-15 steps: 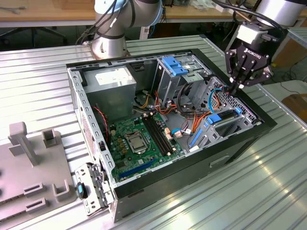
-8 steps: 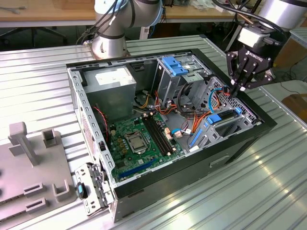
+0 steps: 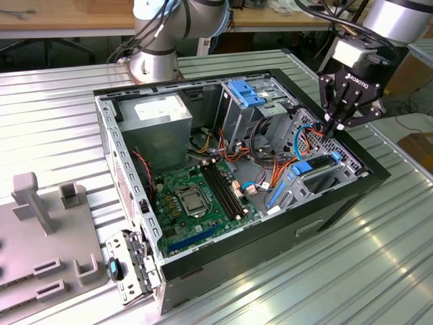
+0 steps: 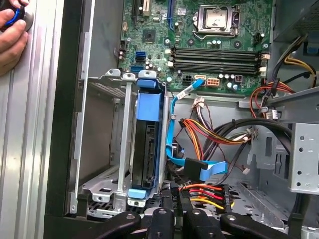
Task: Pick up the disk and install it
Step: 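Insert the first disk wire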
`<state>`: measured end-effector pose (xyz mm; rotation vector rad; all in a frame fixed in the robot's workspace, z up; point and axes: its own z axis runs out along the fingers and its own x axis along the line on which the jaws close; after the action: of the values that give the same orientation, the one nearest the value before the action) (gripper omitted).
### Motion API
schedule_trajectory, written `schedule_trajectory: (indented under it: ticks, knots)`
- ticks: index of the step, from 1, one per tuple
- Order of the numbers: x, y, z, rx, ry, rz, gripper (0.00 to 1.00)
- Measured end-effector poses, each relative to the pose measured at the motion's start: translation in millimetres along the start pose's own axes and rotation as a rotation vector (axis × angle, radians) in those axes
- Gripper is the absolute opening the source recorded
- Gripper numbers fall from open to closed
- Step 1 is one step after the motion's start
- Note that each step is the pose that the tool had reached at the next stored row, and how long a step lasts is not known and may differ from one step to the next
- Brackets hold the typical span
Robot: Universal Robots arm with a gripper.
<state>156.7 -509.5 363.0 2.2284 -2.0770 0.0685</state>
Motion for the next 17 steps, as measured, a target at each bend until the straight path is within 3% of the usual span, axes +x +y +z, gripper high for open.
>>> schedule_trajectory:
  ticks: [3,8,17]
  knots:
    - [-0.2,0.9,1.0,-0.0011,-0.001,0.016,0.16]
    - [-0.6,9.9,1.2,0.0023,-0.0011,0.017,0.16]
    - [0.7,10.4,1.4,0.0025,-0.0012,0.017,0.16]
